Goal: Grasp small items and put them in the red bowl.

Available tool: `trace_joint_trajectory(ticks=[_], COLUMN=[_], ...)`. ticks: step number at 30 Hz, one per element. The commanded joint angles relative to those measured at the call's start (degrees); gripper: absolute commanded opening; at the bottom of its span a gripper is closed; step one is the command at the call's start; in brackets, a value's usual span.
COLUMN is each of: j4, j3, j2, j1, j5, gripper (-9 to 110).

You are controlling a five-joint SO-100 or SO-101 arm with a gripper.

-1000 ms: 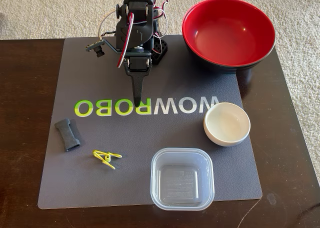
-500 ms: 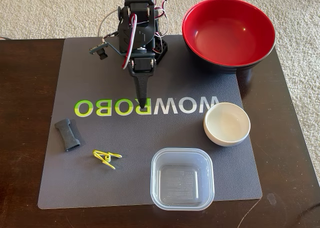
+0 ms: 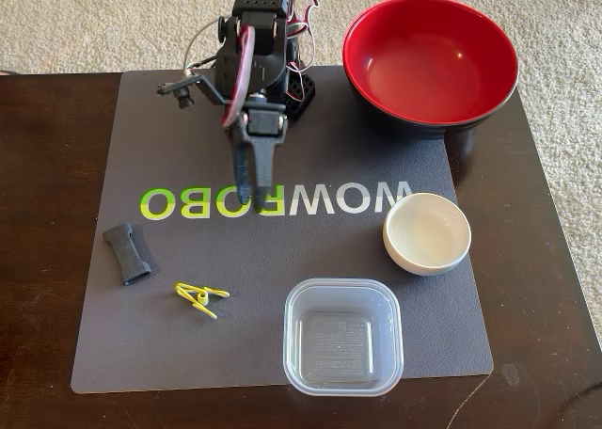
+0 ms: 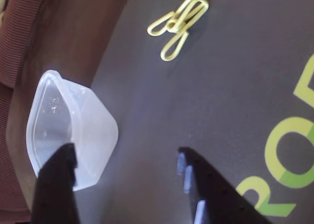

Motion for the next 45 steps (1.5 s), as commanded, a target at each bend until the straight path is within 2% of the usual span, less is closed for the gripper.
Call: trace_joint_trajectory(ticks=[1, 5, 9, 12, 17, 23, 26, 29, 34, 38, 45], j4=[-1.85, -5.27, 7.73, 16.61, 18.37, 18.37, 18.37, 18.9, 22.24, 25.05, 26.63], j3=[-8.17, -27.95, -61.08, -78.66, -91.76, -99.05, -100.81, -100.9, -100.63, -101.07, -94.22], j2=[-7.29, -35.16, -71.02, -88.07, -107.31, -121.2, -125.86, -127.44, -123.4, -110.48, -85.61], j1=[-3.69, -4.31, -5.63, -8.17, -8.96, -10.37, -11.34, -12.48, -11.07, -10.02, -22.85], j5=[0.88, -1.67, -4.22, -4.13, -2.72, -0.7, -0.26, -0.18, -1.32, -0.18, 15.73], gripper=[29, 30, 30, 31, 31, 31, 25, 0, 0, 0, 0])
